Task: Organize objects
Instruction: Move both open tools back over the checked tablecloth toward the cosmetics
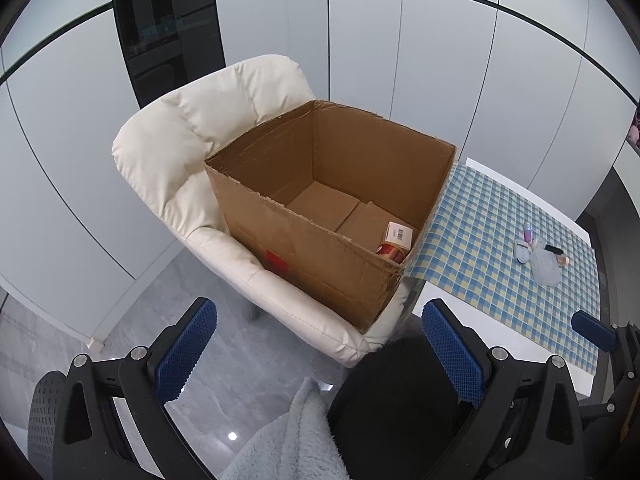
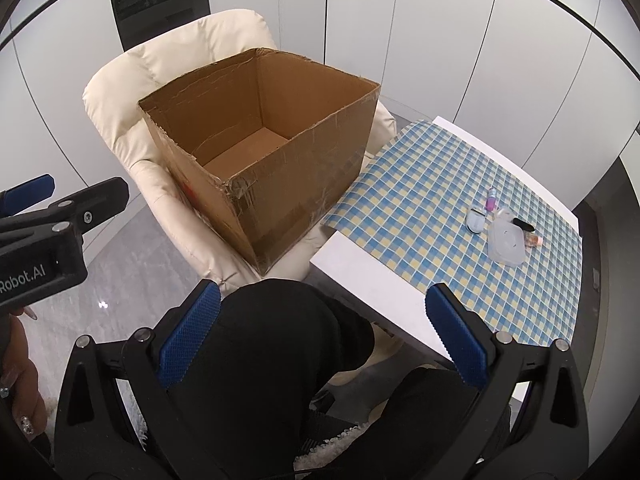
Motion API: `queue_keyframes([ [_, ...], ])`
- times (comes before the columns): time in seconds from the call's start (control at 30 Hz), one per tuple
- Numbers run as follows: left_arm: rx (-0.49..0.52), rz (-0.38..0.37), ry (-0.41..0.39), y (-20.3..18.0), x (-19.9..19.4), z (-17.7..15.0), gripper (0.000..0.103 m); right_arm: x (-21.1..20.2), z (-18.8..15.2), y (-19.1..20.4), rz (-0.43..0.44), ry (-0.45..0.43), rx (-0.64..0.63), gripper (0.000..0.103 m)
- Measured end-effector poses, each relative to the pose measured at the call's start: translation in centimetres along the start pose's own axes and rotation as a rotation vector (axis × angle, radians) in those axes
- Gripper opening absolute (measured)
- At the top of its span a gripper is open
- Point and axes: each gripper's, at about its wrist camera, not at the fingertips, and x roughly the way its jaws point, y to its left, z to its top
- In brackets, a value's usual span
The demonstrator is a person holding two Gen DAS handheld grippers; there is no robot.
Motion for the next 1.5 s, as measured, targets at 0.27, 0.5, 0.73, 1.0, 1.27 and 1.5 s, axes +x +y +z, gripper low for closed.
queue_keyframes([
  [0.27, 0.026, 0.013, 0.0, -0.7, -0.2, -0.3, 0.102, -0.1, 0.0, 0.1, -0.002, -0.001, 0.001, 0.103],
  [0.5, 0.034, 0.004, 0.001, -1.0, -0.1, -0.4, 0.102, -0.2, -0.3, -0.2, -0.01, -0.001, 0.013, 0.103],
  [0.73, 0.058, -0.005, 0.003, -2.0, 0.0, -0.3, 0.102, -0.2, -0.6, -1.3, -0.021, 0.0, 0.046, 0.103],
  [1.0, 0.124, -0.027, 0.013, -4.9, 0.5, -0.4, 0.102, -0.3, -1.4, -3.4, -0.048, 0.008, 0.092, 0.103],
  [1.27, 0.184, -0.072, 0.017, -8.1, 0.8, -0.3, 0.102, -0.7, -2.7, -6.5, -0.086, 0.016, 0.168, 0.103],
  [1.5, 0.236, -0.101, 0.022, -10.8, 1.1, -0.5, 0.102, -1.2, -3.7, -9.3, -0.127, 0.011, 0.24, 0.103],
])
